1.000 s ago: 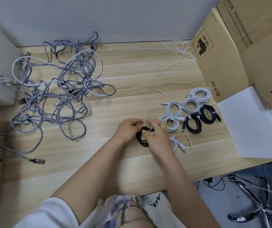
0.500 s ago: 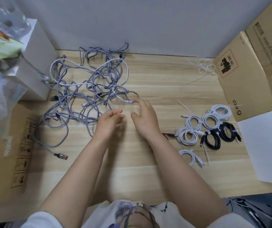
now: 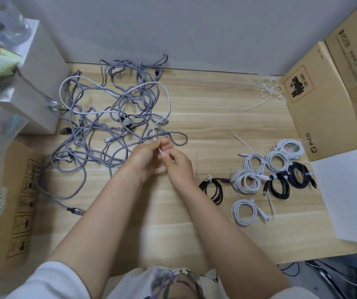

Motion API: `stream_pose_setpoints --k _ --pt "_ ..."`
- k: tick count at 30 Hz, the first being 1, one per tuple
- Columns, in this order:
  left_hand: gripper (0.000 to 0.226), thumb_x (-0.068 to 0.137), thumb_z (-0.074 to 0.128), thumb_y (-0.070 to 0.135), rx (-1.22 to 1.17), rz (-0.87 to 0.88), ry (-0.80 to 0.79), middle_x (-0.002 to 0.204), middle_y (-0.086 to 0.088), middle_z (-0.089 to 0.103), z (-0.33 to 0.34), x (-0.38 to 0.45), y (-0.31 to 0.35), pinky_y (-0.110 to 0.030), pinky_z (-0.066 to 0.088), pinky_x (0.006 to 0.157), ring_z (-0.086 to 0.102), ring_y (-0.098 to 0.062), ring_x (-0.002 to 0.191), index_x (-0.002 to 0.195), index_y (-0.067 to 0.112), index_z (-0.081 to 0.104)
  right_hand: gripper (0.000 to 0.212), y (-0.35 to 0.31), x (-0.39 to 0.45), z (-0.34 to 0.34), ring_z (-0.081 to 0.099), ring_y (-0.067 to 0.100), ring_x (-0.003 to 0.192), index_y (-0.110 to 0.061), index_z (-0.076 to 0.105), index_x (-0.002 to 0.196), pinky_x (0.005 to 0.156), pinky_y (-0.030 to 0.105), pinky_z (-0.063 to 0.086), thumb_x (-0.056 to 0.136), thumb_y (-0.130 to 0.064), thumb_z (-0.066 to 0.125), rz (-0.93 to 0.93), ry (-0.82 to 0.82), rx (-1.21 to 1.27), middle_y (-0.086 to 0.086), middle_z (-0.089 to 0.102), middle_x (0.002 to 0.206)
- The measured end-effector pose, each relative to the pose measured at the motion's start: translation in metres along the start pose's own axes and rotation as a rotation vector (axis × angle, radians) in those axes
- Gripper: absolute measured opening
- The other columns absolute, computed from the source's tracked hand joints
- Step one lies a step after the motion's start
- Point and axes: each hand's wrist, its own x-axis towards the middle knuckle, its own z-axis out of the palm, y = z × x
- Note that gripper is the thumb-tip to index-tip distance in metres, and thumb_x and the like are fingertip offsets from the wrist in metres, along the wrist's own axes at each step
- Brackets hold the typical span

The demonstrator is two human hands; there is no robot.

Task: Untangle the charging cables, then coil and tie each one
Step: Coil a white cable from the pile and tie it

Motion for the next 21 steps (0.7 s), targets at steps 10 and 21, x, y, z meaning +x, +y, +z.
stream_pose_setpoints --k 10,21 --pt "0.026 0.102 0.035 0.024 -0.352 0.112 0.007 0.047 0.013 0.054 -0.005 0.015 0.031 -0.025 0.05 0.066 0.062 0.0 0.052 0.081 0.024 0.051 0.02 0.06 -0.026 -0.039 0.039 0.006 0.063 -0.025 0.053 0.066 0.062 0.024 0.03 0.083 -0.03 0.044 0.086 0.149 0.211 -0.013 0.044 0.062" --pt "0.027 0.1 0.038 0.013 -0.419 0.042 -0.082 0.051 0.007 0.059 -0.005 0.001 0.023 -0.024 0.055 0.053 0.062 -0.005 0.047 0.078 0.016 0.053 0.028 -0.037 -0.027 -0.057 0.058 0.013 0.104 -0.022 0.057 0.061 0.083 0.02 0.041 0.087 -0.026 0.045 -0.123 0.009 0.893 -0.002 0.068 0.097"
